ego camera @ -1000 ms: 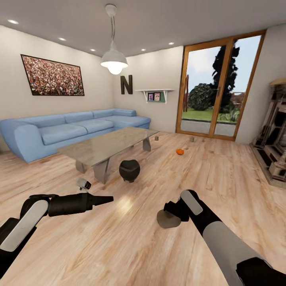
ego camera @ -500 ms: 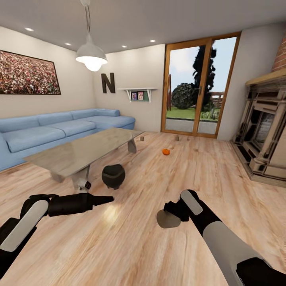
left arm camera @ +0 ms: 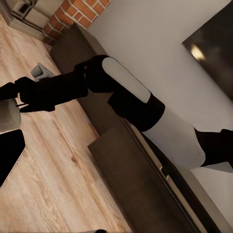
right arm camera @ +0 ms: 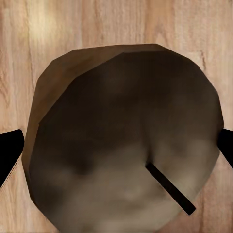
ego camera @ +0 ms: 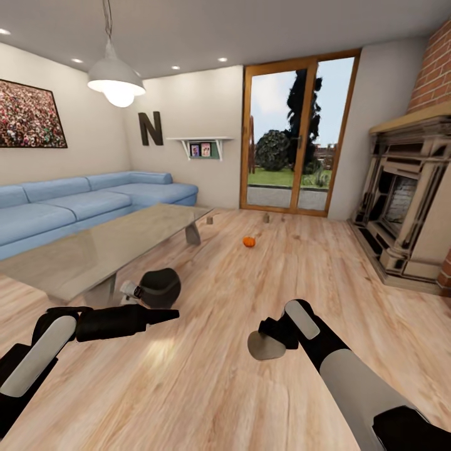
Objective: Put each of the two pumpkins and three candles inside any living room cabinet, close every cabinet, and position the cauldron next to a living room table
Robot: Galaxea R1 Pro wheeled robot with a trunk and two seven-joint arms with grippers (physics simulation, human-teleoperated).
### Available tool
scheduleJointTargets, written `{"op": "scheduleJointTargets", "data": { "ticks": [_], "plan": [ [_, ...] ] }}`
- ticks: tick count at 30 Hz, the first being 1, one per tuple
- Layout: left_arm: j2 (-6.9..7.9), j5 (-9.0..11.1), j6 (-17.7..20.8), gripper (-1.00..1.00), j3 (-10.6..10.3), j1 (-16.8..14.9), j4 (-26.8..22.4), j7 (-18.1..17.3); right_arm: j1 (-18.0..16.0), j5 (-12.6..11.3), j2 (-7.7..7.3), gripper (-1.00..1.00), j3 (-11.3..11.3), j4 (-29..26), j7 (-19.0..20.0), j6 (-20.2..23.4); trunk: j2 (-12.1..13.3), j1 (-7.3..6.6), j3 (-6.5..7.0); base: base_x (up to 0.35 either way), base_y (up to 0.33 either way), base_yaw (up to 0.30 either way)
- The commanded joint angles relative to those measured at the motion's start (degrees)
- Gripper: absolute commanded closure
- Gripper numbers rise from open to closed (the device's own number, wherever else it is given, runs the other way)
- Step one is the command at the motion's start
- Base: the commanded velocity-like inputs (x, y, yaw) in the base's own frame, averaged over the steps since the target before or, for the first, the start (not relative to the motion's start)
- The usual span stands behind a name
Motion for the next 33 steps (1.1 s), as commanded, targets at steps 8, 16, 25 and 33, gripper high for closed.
{"op": "scheduleJointTargets", "data": {
  "ticks": [8, 16, 25, 33],
  "plan": [
    [0.04, 0.0, 0.2, -1.00, 0.0, -0.1, 0.0, -0.2, 0.0, -0.7, 0.01, 1.00, 0.2, -0.1, -0.7, -0.1, 0.0, 0.02, -0.07, 0.327, -0.001, -0.004],
    [0.00, 0.0, 0.2, -1.00, 0.0, -0.1, 0.0, -0.2, 0.0, -0.8, -0.03, 1.00, 0.1, -0.1, -0.7, -0.1, 0.0, 0.02, 0.16, 0.326, -0.073, -0.118],
    [-0.05, 0.0, 0.2, -1.00, -0.1, -0.1, 0.0, -0.2, 0.0, -1.8, -0.04, 1.00, 0.1, -0.1, -0.7, -0.1, 0.0, 0.02, 0.50, 0.316, -0.145, -0.233],
    [-0.05, 0.0, 0.2, -1.00, -0.1, -0.1, 0.0, -0.2, 0.0, -1.8, 0.03, 1.00, 0.1, -0.1, -0.7, -0.1, 0.0, 0.02, 0.54, 0.307, -0.164, -0.032]
  ]
}}
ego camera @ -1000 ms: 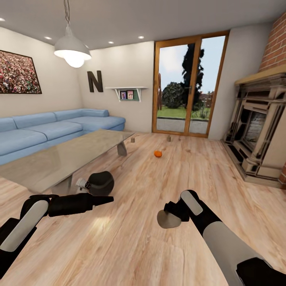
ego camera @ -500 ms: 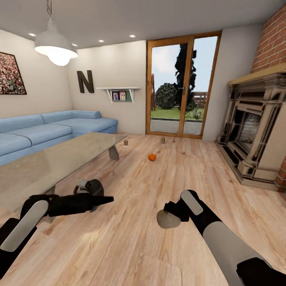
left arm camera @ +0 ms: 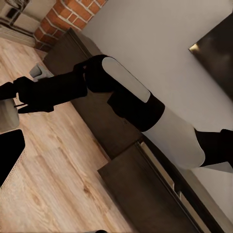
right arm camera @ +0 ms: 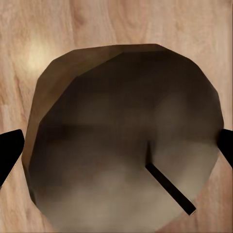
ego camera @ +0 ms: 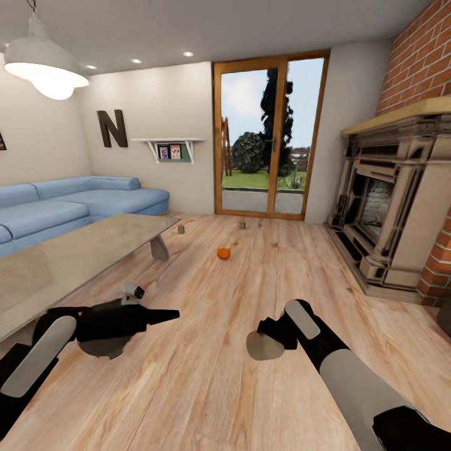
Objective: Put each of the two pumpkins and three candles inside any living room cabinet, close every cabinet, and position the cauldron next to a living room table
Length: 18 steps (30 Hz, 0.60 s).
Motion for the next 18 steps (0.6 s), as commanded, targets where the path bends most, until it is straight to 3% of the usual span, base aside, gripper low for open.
{"op": "scheduleJointTargets", "data": {
  "ticks": [1, 7, 18],
  "plan": [
    [0.04, 0.0, 0.2, -1.00, -0.1, -0.1, 0.0, -0.2, 0.0, -0.6, -0.03, 1.00, 0.2, -0.1, -0.7, -0.1, 0.0, 0.02, -0.06, 0.306, -0.165, -0.008],
    [0.03, 0.0, 0.2, -1.00, -0.1, -0.1, 0.0, -0.2, 0.0, -0.6, -0.03, 1.00, 0.1, -0.1, -0.7, -0.1, 0.0, 0.02, -0.05, 0.306, -0.166, -0.055],
    [0.02, 0.0, 0.2, -1.00, -0.1, -0.1, 0.0, -0.2, 0.0, -0.7, -0.02, 1.00, 0.1, -0.1, -0.7, -0.1, 0.0, 0.02, 0.14, 0.305, -0.168, -0.246]
  ]
}}
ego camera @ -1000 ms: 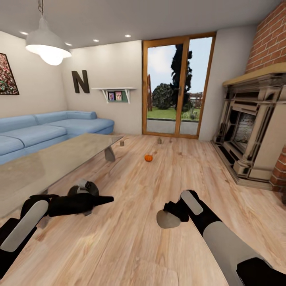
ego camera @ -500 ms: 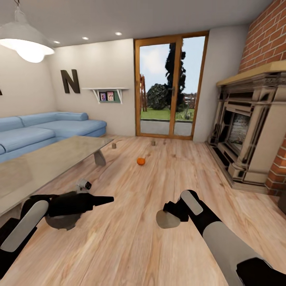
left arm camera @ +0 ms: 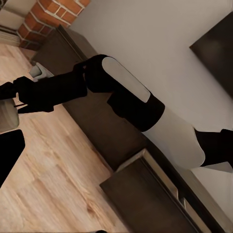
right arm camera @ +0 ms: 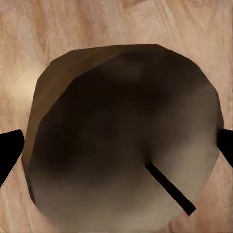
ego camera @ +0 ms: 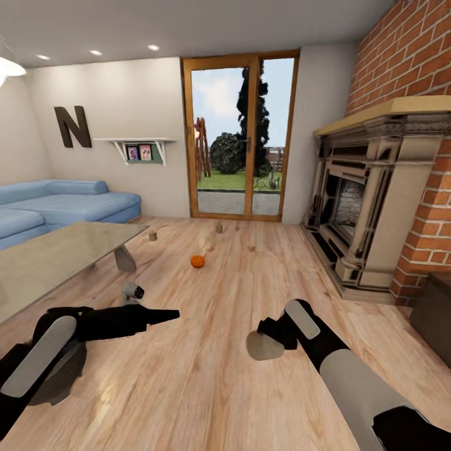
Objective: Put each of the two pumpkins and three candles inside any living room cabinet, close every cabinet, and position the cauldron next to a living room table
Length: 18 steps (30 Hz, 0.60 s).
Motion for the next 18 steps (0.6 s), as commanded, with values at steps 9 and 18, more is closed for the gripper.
{"op": "scheduleJointTargets", "data": {
  "ticks": [9, 18],
  "plan": [
    [0.05, 0.0, 0.2, -1.00, 0.0, -0.1, 0.0, -0.2, 0.0, -0.6, -0.01, 1.00, 0.2, -0.1, -0.7, -0.1, 0.0, 0.02, 0.11, 0.304, -0.169, -0.275],
    [0.06, 0.0, 0.2, -1.00, 0.0, -0.1, 0.0, -0.2, 0.0, -0.6, 0.06, 1.00, 0.2, -0.1, -0.6, -0.1, 0.0, 0.02, 0.15, 0.304, -0.169, -0.115]
  ]
}}
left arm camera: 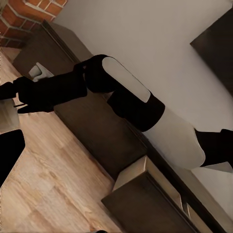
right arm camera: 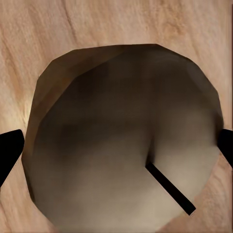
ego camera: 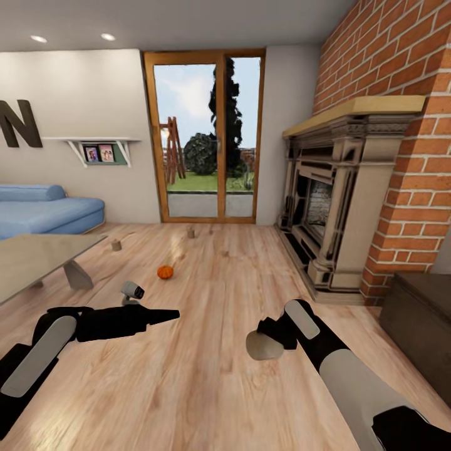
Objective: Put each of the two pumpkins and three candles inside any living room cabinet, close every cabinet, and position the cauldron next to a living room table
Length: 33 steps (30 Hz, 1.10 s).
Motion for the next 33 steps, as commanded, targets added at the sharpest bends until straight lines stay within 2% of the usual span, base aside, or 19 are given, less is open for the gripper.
{"op": "scheduleJointTargets", "data": {
  "ticks": [1, 11, 33],
  "plan": [
    [0.04, 0.0, 0.2, -1.00, -0.1, -0.1, 0.0, -0.2, 0.0, -0.7, -0.03, 1.00, 0.2, -0.1, -0.7, -0.1, 0.0, 0.02, -0.06, 0.304, -0.169, -0.019],
    [-0.04, 0.0, 0.2, -1.00, -0.1, -0.1, 0.0, -0.1, 0.0, -0.7, 0.06, 1.00, 0.2, -0.1, -0.6, -0.2, 0.0, 0.02, -0.06, 0.304, -0.154, -0.082],
    [-0.04, 0.0, 0.2, -1.00, 0.0, -0.1, 0.1, -0.2, 0.0, -0.7, 0.24, 1.00, 0.3, -0.1, -0.6, -0.2, 0.0, 0.02, -0.06, 0.304, -0.117, -0.003]
  ]
}}
